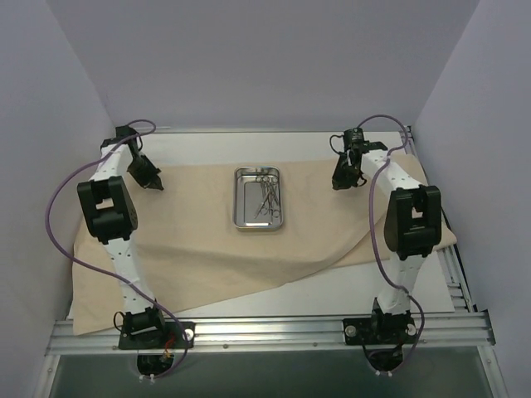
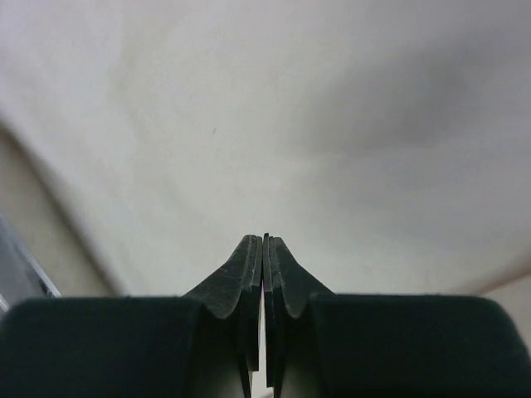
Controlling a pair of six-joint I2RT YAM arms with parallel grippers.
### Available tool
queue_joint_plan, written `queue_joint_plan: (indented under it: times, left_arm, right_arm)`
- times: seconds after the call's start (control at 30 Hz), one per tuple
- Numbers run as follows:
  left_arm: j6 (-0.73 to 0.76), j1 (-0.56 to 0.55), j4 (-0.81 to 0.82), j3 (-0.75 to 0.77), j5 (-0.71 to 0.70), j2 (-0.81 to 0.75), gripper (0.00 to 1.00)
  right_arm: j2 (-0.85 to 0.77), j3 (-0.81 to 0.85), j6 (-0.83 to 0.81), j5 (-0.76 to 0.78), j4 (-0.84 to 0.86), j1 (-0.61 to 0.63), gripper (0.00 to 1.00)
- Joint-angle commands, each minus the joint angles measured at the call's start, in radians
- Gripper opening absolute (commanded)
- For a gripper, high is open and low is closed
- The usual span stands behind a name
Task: Open and lay out the surgical kit
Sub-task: Smooth out the surgical kit at the center of the board.
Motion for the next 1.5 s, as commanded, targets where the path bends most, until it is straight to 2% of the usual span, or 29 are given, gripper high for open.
queue_joint_plan:
  times: [0.0,0.17,0.37,0.4,0.5,0.67,0.73,0.9,1.03,1.13,1.23,1.27,1.37,1.4,1.43,1.47]
  left_arm:
    - [0.035,-0.042,-0.147,0.082,-0.123,0.058,0.02]
    - [0.056,-0.07,-0.179,0.122,-0.149,0.132,0.02]
    - [0.075,-0.099,-0.283,0.37,-0.08,0.327,0.02]
    - [0.076,-0.105,-0.296,0.452,-0.071,0.377,0.02]
    - [0.056,-0.101,-0.251,0.487,-0.027,0.413,0.02]
    - [0.008,-0.087,-0.187,0.657,0.004,0.5,0.02]
    - [-0.028,-0.066,-0.153,0.708,0.064,0.558,0.02]
    - [-0.108,-0.024,-0.096,0.838,0.148,0.67,0.02]
    - [-0.172,0.029,0.02,0.84,0.208,0.686,0.02]
    - [-0.178,0.06,0.034,0.869,0.219,0.695,0.02]
    - [-0.16,0.085,0.02,0.866,0.239,0.678,0.05]
    - [-0.136,0.086,0.016,0.858,0.245,0.666,0.07]
    - [-0.103,0.08,0.0,0.759,0.239,0.58,0.13]
    - [-0.099,0.079,0.003,0.72,0.242,0.53,0.17]
    - [-0.091,0.068,0.014,0.644,0.24,0.504,0.25]
    - [-0.07,0.059,0.019,0.608,0.234,0.473,0.27]
  right_arm:
    - [0.117,0.093,-0.083,0.088,0.017,-0.039,0.0]
    - [0.231,0.135,-0.087,0.071,0.06,-0.086,0.0]
    - [0.377,0.135,-0.045,0.042,0.105,-0.134,0.0]
    - [0.409,0.139,-0.039,0.036,0.11,-0.149,0.0]
    - [0.462,0.184,-0.028,0.025,0.105,-0.157,0.0]
    - [0.58,0.306,-0.056,0.004,0.087,-0.189,0.0]
    - [0.625,0.395,-0.06,0.007,0.065,-0.191,0.0]
    - [0.69,0.486,-0.05,-0.006,0.041,-0.191,0.0]
    - [0.671,0.488,-0.056,-0.036,0.037,-0.171,0.0]
    - [0.645,0.451,-0.076,-0.039,0.004,-0.146,0.0]
    - [0.56,0.341,-0.099,-0.029,0.022,-0.137,0.01]
    - [0.509,0.286,-0.115,-0.003,0.04,-0.142,0.08]
    - [0.445,0.248,-0.149,0.025,0.016,-0.157,0.2]
    - [0.432,0.242,-0.162,0.042,0.005,-0.186,0.21]
    - [0.415,0.239,-0.175,0.048,-0.001,-0.191,0.22]
    - [0.379,0.236,-0.188,0.057,-0.007,-0.194,0.25]
